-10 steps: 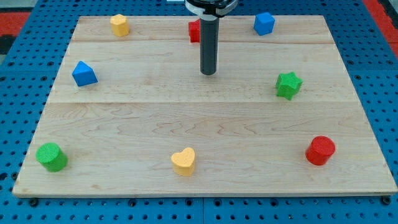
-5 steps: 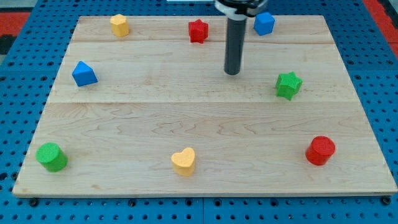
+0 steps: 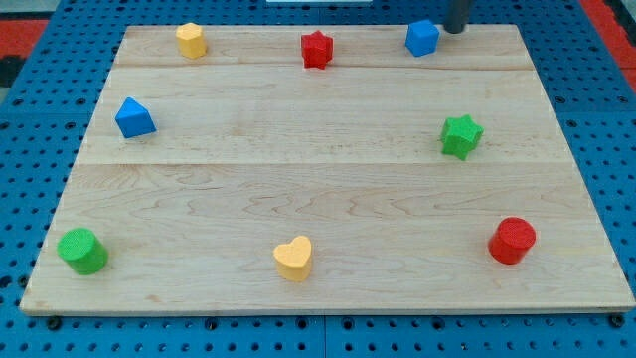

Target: Move the blue cube closer to the red star

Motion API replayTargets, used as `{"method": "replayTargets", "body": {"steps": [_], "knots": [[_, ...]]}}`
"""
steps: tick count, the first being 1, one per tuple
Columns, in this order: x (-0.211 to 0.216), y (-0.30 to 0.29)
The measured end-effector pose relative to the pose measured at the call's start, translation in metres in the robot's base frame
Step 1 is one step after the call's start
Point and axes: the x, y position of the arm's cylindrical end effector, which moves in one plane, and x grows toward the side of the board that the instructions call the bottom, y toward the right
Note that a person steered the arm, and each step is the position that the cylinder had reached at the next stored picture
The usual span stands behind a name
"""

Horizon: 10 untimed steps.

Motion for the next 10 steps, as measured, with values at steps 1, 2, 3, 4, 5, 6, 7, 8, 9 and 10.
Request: {"method": "replayTargets", "body": {"steps": [1,2,3,4,5,6,7,8,9,10], "knots": [[0.010,-0.033],[0.041,-0.034],[0.054,-0.032],[0.031,-0.025],[0.005,-0.017],[-0.005,-0.006],[0.008,-0.008],[0.031,-0.008],[0.049,-0.043],[0.082,-0.055]]}}
